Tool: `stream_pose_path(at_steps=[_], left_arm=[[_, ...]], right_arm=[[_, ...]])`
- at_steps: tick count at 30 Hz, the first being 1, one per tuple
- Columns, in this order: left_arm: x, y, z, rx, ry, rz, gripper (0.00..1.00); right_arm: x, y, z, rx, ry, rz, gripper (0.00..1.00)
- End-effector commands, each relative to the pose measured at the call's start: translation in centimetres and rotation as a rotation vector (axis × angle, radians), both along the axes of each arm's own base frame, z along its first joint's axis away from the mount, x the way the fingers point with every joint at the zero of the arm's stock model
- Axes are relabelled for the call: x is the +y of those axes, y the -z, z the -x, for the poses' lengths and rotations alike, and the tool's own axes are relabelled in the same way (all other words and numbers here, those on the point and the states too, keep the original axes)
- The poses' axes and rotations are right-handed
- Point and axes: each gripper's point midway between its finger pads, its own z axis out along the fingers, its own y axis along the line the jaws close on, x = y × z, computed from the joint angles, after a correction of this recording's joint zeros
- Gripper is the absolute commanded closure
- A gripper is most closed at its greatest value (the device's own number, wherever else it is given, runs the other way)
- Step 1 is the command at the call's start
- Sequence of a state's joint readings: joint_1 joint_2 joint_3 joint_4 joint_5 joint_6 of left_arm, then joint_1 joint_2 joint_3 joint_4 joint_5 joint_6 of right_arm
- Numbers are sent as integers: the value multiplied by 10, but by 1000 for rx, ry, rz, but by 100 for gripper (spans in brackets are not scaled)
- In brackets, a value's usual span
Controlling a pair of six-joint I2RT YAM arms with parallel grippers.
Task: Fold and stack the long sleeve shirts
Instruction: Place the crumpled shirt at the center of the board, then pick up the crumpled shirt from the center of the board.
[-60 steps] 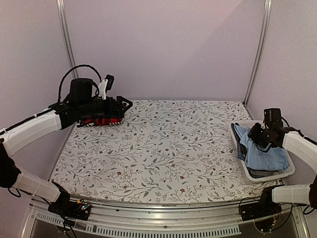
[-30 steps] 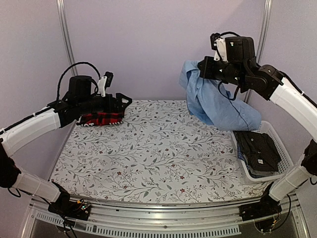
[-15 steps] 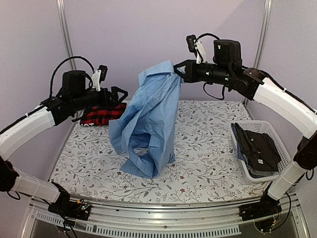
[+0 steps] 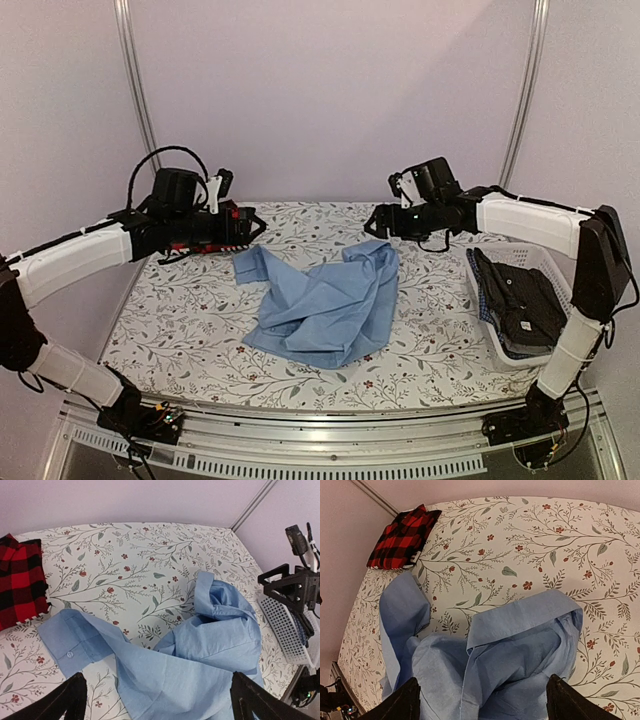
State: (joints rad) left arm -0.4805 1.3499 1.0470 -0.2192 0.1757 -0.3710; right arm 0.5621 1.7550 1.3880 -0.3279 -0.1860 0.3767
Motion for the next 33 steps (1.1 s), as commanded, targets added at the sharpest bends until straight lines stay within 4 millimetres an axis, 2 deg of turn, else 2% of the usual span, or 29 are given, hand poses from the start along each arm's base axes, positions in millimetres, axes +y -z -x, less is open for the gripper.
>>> stream_pose_path(at_steps=[1, 4, 8, 15, 18, 23, 30, 33], left_arm=[[2, 38, 11, 117, 6, 1, 0], [-3, 52, 21, 165, 42, 23, 0], [-32, 58, 50, 190, 195, 74, 0], [-72, 73, 86, 202, 352, 7, 0], [-92, 75, 96, 193, 406, -17, 0], [-112, 94, 95, 203, 412, -88, 0], [-134, 118, 81, 225, 372, -167, 0], [-137, 129, 71, 239, 334, -204, 6]], right_arm=[[13, 13, 30, -19, 7, 144, 15], [21, 26, 51, -12, 20, 205, 15], [22, 43, 83, 21, 43, 280, 15], [-3, 41, 118, 73, 110, 207, 16], [-5, 42, 130, 100, 101, 151, 16], [15, 54, 139, 159, 45, 42, 18], [34, 69, 132, 194, 40, 8, 26], [40, 77, 130, 212, 32, 13, 32]])
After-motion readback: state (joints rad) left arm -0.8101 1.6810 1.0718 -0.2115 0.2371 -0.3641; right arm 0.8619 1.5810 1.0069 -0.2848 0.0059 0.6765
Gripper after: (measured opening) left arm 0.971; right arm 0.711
